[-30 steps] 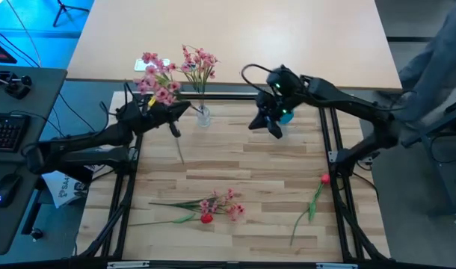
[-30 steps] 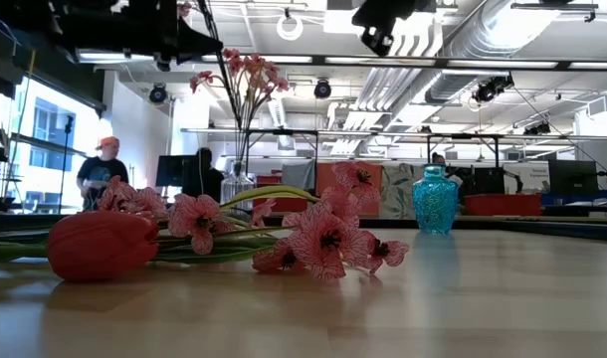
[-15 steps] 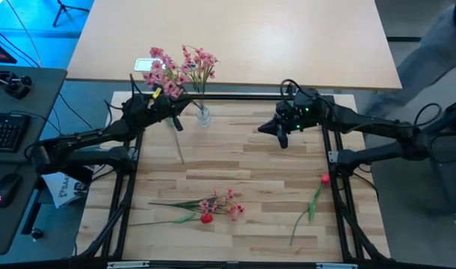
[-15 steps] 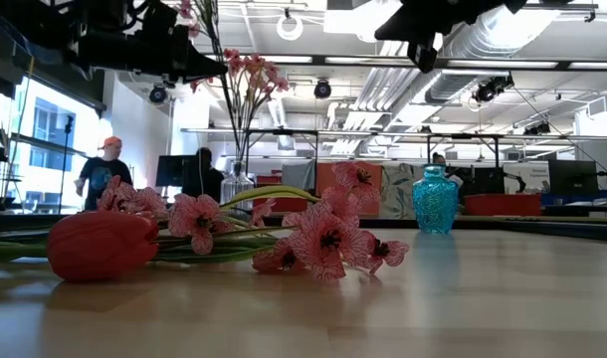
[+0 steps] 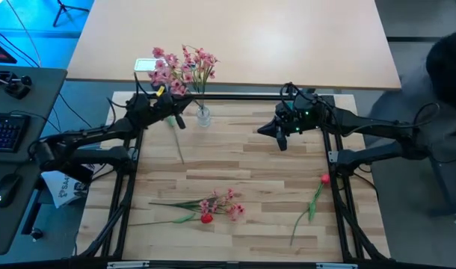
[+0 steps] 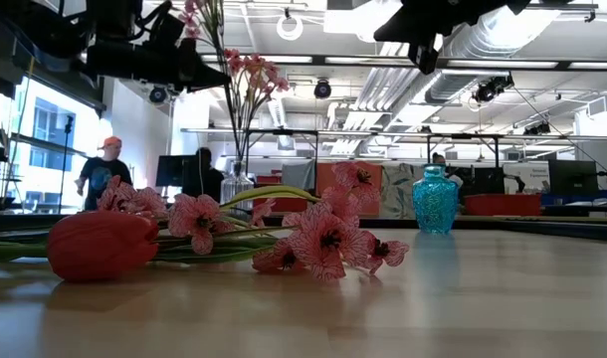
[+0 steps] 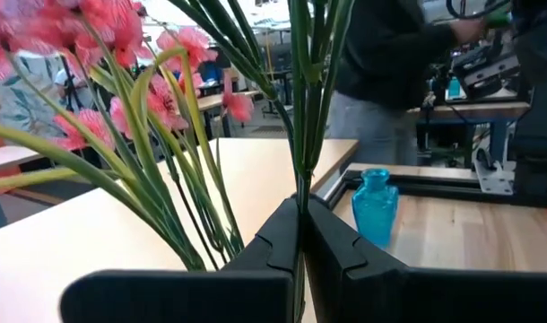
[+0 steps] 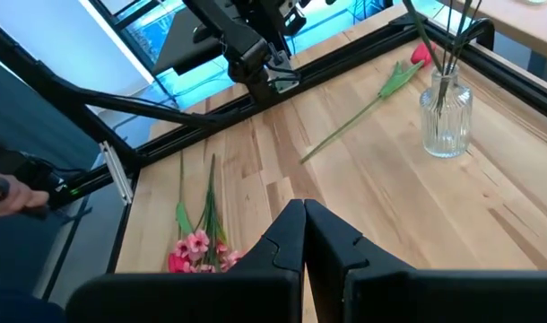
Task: Sort flowers into vase by color
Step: Put the top pink flower into the transparent vase
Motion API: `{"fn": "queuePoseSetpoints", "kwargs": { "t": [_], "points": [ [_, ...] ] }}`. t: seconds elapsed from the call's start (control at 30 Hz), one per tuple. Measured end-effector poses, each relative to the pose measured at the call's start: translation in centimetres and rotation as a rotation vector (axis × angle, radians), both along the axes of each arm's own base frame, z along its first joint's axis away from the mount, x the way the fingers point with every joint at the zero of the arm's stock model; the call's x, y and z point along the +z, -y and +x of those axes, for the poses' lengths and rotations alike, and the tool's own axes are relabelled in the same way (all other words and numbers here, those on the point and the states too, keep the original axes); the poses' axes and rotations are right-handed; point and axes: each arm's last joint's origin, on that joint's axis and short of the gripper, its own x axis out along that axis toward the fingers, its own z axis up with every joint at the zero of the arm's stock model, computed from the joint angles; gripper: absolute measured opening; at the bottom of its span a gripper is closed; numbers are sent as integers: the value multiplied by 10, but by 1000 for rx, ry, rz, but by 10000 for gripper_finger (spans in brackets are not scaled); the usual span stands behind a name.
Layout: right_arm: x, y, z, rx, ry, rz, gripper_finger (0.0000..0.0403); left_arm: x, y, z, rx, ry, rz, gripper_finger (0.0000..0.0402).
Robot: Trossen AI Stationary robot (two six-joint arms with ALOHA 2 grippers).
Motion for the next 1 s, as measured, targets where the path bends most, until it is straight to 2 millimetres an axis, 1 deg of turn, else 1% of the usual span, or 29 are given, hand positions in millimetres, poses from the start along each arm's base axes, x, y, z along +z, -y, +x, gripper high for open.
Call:
{"fn": "queuePoseSetpoints", "kwargs": {
  "t": [0.5,0.77,0.93,1.0],
  "points": [
    [0,1,0,-31,-4,-14,0,-11,-4,5,9,-38,-50,0],
    [0,2,0,-52,-6,-22,0,-20,-8,10,20,-79,-80,0],
    [0,2,0,-54,-6,-23,0,-21,-9,10,31,-78,-79,1],
    [0,2,0,-55,-6,-24,0,-21,-9,10,42,-78,-79,8]
  ]
}}
